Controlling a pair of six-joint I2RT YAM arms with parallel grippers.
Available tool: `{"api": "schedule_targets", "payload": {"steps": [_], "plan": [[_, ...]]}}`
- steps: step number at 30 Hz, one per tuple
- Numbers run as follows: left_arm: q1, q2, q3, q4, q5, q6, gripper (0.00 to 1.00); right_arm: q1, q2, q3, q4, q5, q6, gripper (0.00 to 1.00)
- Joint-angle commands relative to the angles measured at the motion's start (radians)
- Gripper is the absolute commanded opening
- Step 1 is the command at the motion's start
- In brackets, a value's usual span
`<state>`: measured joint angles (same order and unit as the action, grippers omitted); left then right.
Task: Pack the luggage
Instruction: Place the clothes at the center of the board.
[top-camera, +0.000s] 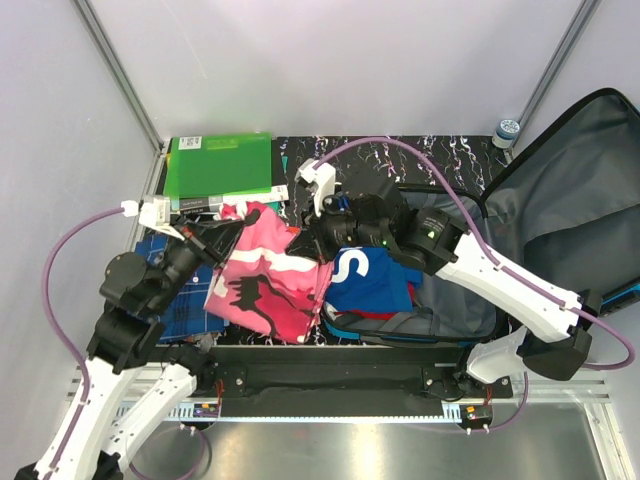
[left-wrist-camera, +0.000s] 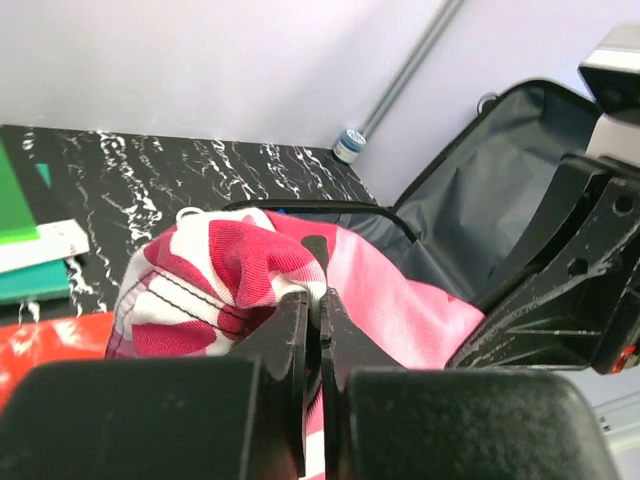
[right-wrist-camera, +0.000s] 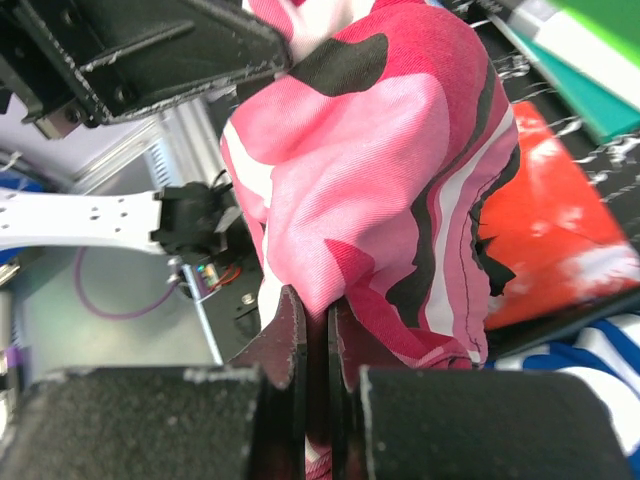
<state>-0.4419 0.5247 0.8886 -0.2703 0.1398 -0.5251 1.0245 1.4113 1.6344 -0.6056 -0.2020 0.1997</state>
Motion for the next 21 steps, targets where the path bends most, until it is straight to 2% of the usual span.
{"api": "schedule_targets", "payload": {"steps": [1,7,11,16,21], "plan": [[-0.001,-0.069,0.027,-0.061,-0.065,-0.052,0.00,0.057,-0.015,0.067,0.115,-0.062,0.033,0.00],[0.000,-0.144,0.087,-0.170,-0.094,-0.073,0.00,0.094,-0.029,0.074,0.116,-0.134,0.061,0.00],[-0.001,-0.164,0.085,-0.175,-0.097,-0.090,0.00,0.094,-0.008,0.077,0.116,-0.168,0.066,0.00],[0.000,-0.095,0.040,-0.146,-0.186,-0.056,0.00,0.086,0.053,0.081,0.113,-0.044,0.003,0.00],[-0.001,-0.010,-0.020,-0.043,-0.250,-0.027,0.00,0.013,0.113,0.071,0.115,-0.016,0.003,0.00]]}}
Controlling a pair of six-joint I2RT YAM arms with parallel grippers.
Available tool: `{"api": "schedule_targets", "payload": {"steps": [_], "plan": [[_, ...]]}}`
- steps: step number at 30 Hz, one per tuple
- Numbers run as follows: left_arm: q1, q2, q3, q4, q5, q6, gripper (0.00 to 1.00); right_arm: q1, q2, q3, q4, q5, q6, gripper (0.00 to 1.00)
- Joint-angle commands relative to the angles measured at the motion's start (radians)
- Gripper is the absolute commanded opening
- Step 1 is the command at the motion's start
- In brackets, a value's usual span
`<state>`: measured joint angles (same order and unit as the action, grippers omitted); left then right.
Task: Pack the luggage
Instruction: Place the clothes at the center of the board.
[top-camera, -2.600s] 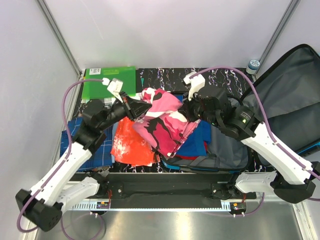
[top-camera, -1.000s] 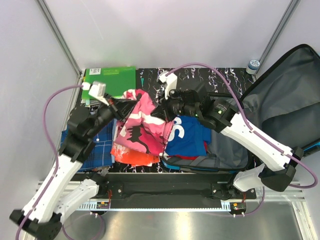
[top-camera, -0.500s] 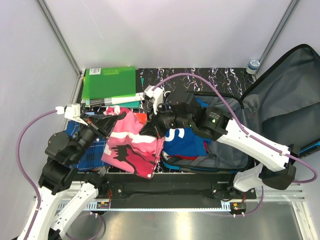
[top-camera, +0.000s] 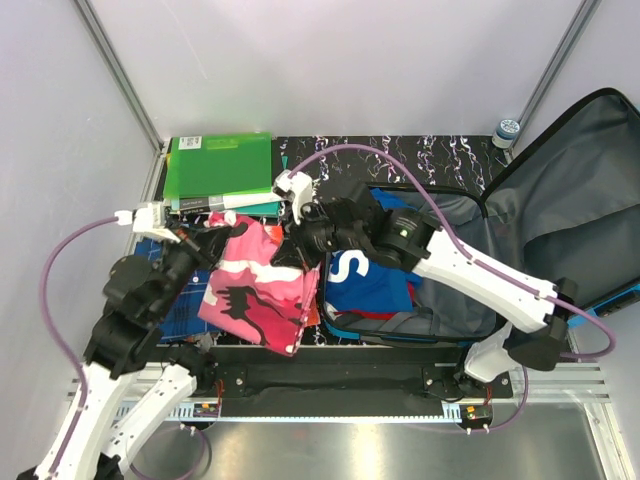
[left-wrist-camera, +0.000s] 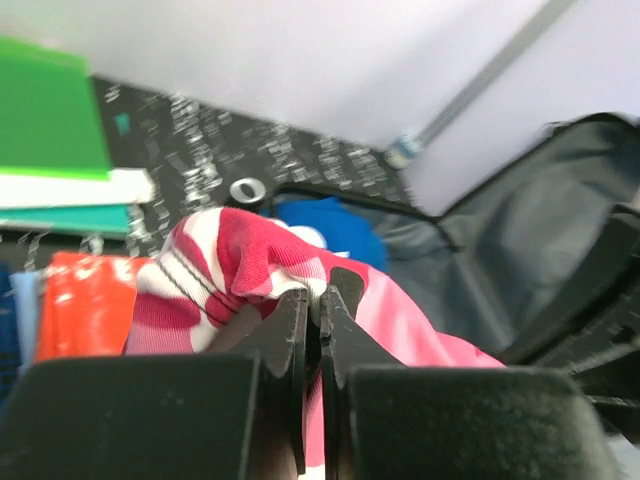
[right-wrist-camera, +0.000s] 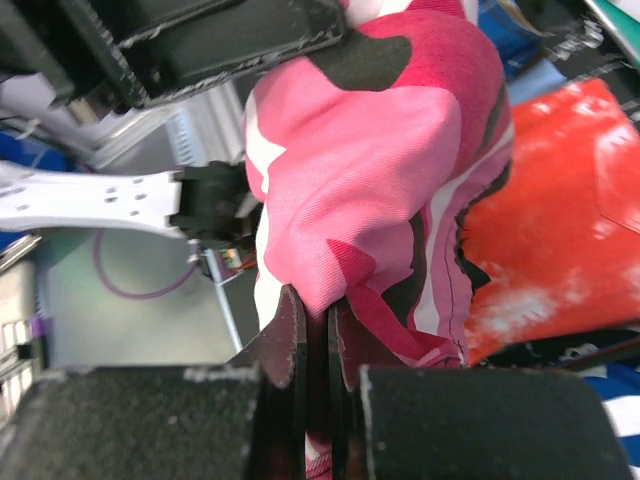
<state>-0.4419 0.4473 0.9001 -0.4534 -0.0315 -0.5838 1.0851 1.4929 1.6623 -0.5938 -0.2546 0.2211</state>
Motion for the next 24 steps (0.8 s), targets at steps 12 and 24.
{"api": "schedule_targets", "payload": {"steps": [12,24], "plan": [[0.051,0.257,-0.102,0.323,-0.125,0.067,0.00,-0.226,0.210,0.059,0.155,-0.001,-0.054,0.00],[0.262,0.493,-0.164,0.542,0.089,0.016,0.00,-0.330,0.453,0.232,0.166,-0.021,-0.088,0.00]]}}
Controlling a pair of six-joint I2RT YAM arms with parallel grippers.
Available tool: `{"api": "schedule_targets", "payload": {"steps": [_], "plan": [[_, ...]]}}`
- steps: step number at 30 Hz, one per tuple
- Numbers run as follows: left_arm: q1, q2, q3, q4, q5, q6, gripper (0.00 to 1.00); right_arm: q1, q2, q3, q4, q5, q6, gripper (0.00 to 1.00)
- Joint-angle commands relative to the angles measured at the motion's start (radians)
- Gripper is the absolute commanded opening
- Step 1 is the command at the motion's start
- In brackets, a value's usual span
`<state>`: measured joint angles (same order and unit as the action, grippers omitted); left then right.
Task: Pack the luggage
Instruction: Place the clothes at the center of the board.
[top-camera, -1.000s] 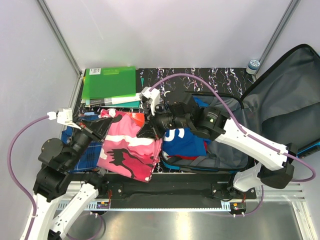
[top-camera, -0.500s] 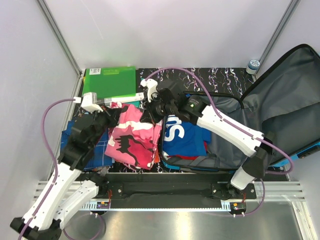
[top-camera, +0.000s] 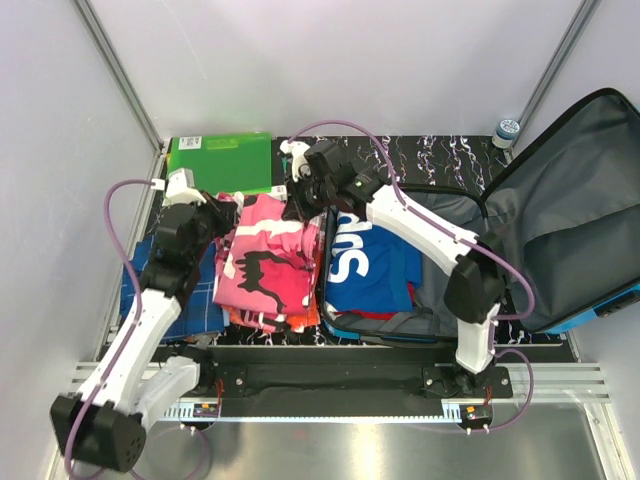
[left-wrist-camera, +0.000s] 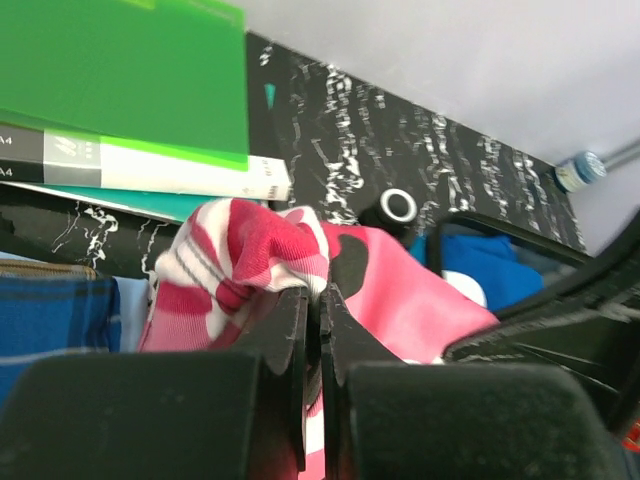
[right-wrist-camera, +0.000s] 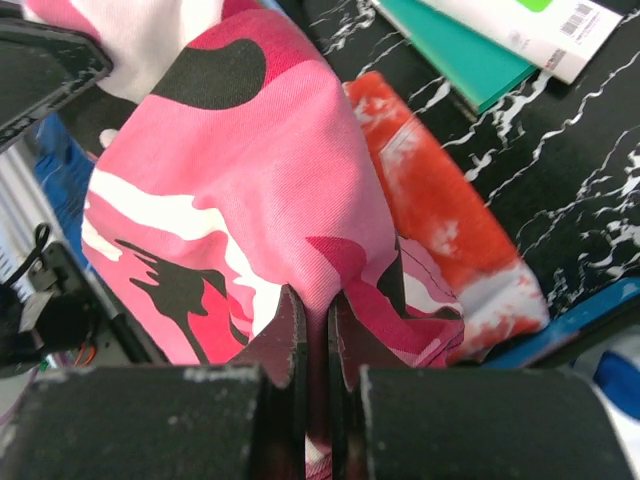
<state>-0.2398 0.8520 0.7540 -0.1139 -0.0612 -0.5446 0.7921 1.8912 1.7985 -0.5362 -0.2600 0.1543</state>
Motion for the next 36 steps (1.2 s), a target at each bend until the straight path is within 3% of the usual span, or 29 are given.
{"api": "schedule_targets", "payload": {"steps": [1,5,6,7,9,10,12,13,20,26,30,36], "plan": [[0.071,0.111,-0.018,0.224,0.136,-0.025,0.00,-0.054,0.071,0.110,0.108,-0.016,-0.021,0.00],[0.117,0.249,0.027,0.316,0.216,-0.034,0.00,-0.108,0.185,0.205,0.101,-0.035,-0.007,0.00],[0.123,0.293,0.037,0.325,0.239,-0.038,0.16,-0.117,0.207,0.228,0.090,-0.036,-0.007,0.02],[0.128,0.317,0.053,0.329,0.248,-0.040,0.25,-0.123,0.227,0.251,0.081,-0.036,-0.013,0.10],[0.143,0.357,0.087,0.330,0.273,-0.044,0.51,-0.134,0.284,0.330,0.038,-0.032,-0.038,0.52],[0.148,0.360,0.094,0.326,0.277,-0.044,0.69,-0.136,0.304,0.388,0.019,-0.028,-0.057,0.63],[0.148,0.355,0.107,0.300,0.271,-0.034,0.76,-0.136,0.338,0.430,-0.016,-0.016,-0.071,0.76],[0.149,0.340,0.107,0.272,0.267,-0.029,0.81,-0.137,0.350,0.461,-0.027,-0.012,-0.085,0.78],[0.149,0.182,0.015,0.154,0.199,-0.018,0.89,-0.134,0.298,0.441,-0.068,0.001,-0.125,0.90],[0.148,0.021,-0.108,0.059,0.144,-0.022,0.90,-0.045,0.143,0.208,-0.022,0.057,-0.188,0.96],[0.149,-0.034,-0.139,-0.026,0.094,-0.006,0.93,0.056,0.019,-0.035,0.097,0.090,-0.245,0.98],[0.149,-0.128,-0.176,-0.079,0.083,-0.032,0.96,0.147,-0.041,-0.152,0.171,0.015,-0.249,1.00]]}}
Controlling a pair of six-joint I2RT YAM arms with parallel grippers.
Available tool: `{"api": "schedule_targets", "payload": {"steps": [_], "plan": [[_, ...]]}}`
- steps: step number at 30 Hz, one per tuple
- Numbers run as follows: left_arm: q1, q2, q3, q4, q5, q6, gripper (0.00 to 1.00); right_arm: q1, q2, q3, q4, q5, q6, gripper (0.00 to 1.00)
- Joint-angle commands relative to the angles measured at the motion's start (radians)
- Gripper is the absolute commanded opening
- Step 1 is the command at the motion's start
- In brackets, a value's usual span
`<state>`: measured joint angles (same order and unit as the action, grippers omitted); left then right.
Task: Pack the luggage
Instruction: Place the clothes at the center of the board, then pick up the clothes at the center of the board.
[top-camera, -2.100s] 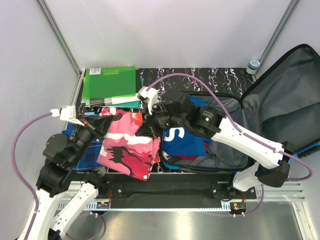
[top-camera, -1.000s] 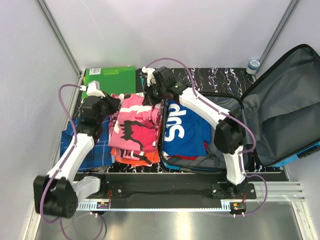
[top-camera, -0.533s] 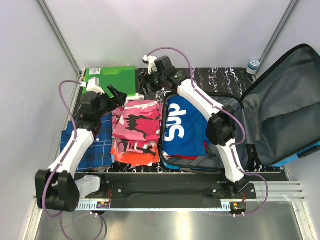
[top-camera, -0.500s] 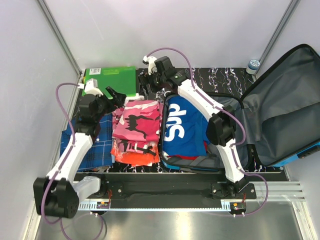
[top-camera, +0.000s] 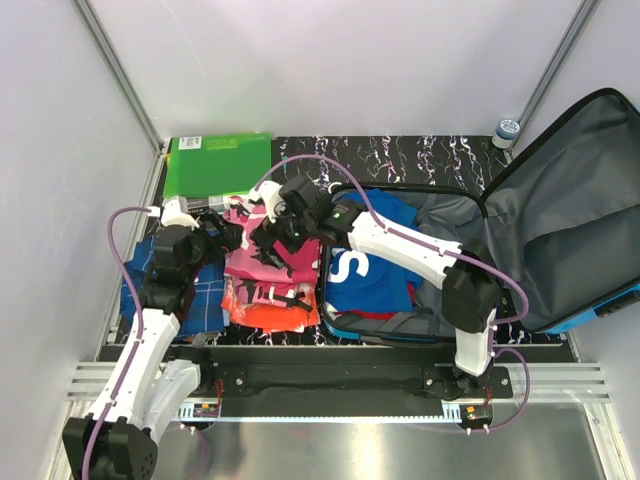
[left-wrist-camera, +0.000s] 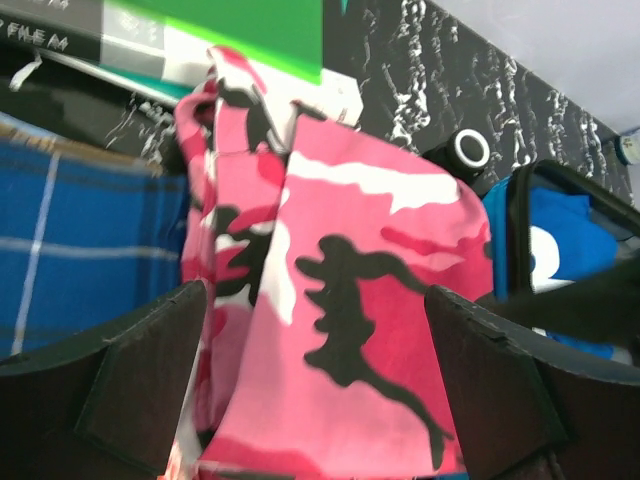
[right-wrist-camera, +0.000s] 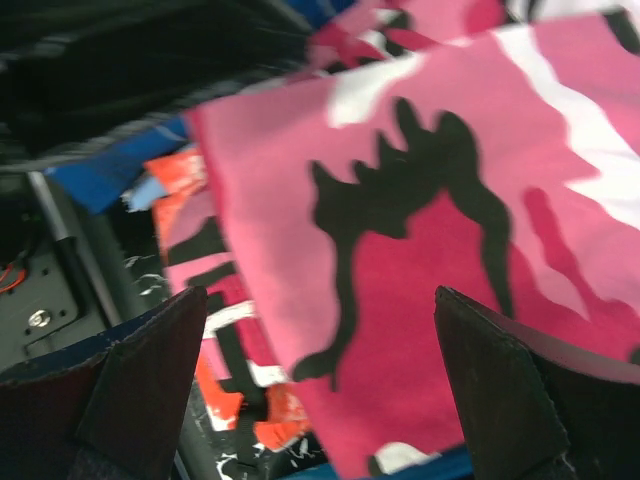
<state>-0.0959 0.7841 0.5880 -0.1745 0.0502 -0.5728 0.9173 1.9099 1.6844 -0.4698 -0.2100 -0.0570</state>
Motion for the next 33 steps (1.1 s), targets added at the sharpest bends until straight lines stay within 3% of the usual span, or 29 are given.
{"api": "schedule_targets", "payload": {"steps": [1,25,33], "plan": [[0.005,-0.068,-0.011,-0.025,-0.024,-0.006,0.96,0.037,-0.055,-0.048,0.108,-0.029,-0.041,1.00],[0.005,-0.112,0.062,-0.132,0.031,0.031,0.99,0.222,0.112,-0.149,0.160,0.201,-0.109,1.00],[0.005,-0.109,0.058,-0.129,0.031,0.030,0.99,0.259,0.083,-0.206,0.157,0.248,-0.103,1.00]]}}
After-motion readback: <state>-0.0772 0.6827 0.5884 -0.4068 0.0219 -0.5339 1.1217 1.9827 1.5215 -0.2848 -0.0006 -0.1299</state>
